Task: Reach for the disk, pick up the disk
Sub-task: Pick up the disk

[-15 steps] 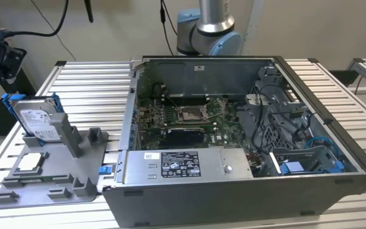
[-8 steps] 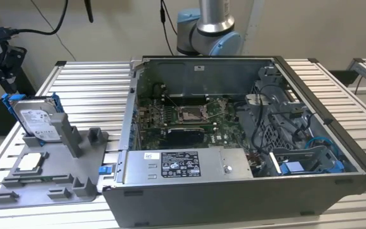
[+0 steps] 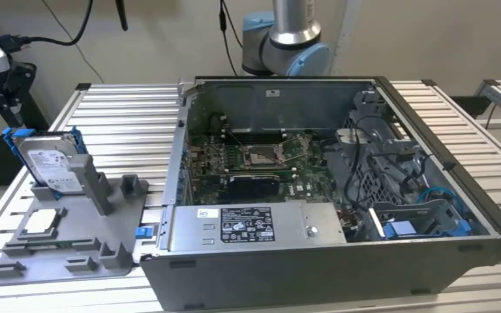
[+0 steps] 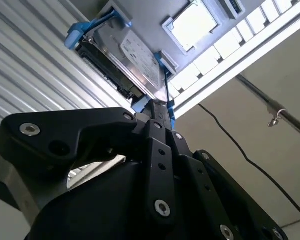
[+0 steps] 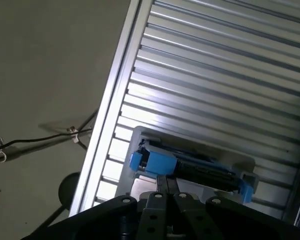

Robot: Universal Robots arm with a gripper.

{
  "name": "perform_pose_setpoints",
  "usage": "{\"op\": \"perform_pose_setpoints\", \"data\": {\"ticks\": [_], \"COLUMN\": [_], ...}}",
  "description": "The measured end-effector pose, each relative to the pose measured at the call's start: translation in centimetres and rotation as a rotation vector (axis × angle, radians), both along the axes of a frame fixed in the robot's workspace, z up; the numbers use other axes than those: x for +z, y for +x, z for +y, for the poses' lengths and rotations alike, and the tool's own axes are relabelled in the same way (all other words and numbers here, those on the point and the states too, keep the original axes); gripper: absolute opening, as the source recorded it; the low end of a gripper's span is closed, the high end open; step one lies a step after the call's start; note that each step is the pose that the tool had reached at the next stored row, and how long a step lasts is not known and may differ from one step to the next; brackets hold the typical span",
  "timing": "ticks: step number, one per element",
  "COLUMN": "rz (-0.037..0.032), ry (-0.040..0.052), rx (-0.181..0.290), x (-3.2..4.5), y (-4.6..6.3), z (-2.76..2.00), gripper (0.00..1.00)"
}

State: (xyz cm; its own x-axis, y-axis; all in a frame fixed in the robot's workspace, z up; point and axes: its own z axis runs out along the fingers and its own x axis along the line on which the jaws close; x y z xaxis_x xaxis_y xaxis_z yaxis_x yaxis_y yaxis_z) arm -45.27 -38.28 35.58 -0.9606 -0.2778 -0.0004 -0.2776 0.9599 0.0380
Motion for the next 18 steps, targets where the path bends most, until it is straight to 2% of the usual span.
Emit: {"op": "perform_pose_setpoints", "data": {"ticks": [12,18], "rz": [-0.0039,-0.0057], "ry": [-0.0008,-0.0007], "rx": [0.082,0.153], "x": [0.00,0.00], "y": [0.07,0.07], "z": [0.35,0.38], "gripper": [0.00,0.00]}}
